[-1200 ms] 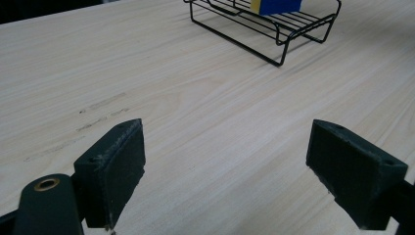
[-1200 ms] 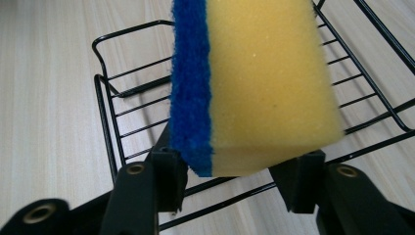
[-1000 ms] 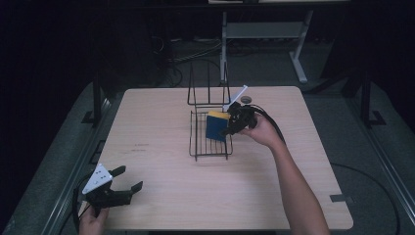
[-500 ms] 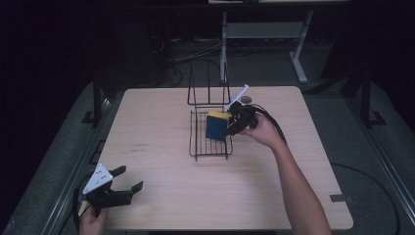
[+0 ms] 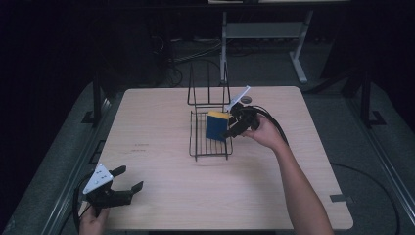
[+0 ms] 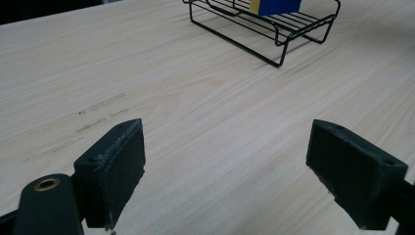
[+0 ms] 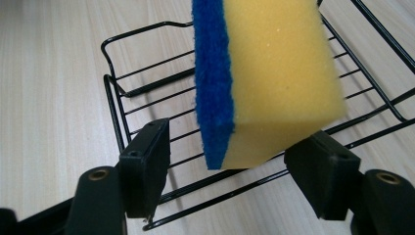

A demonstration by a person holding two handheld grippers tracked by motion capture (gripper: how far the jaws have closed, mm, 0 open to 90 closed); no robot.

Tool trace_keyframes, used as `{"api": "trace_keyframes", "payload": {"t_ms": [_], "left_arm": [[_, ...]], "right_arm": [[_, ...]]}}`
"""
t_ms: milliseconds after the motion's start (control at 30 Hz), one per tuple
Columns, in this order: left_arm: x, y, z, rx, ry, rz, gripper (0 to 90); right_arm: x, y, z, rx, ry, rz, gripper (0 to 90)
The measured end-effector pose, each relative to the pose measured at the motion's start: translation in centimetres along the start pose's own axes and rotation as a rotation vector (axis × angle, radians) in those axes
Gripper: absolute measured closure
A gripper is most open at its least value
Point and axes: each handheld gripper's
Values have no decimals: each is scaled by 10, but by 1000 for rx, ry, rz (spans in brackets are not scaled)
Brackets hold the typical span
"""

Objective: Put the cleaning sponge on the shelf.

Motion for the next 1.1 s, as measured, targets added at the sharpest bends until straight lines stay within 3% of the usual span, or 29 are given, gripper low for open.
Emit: {"api": "trace_keyframes", "payload": {"t_ms": [600, 1100], "left_arm": [[-1, 2, -1, 4, -1, 1, 141], [-2, 1, 0, 5, 1, -2, 141]], "right_arm": [[2, -11, 8, -8, 31, 27, 191], [9, -21, 21, -9, 40, 53, 172]]}}
Point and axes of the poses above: each handheld gripper's, and its own axes: y roughly forward along the jaws, z roughly out of its underside, x roughly to its left, and after that the axes turned 6 degrees about -x, right-handed
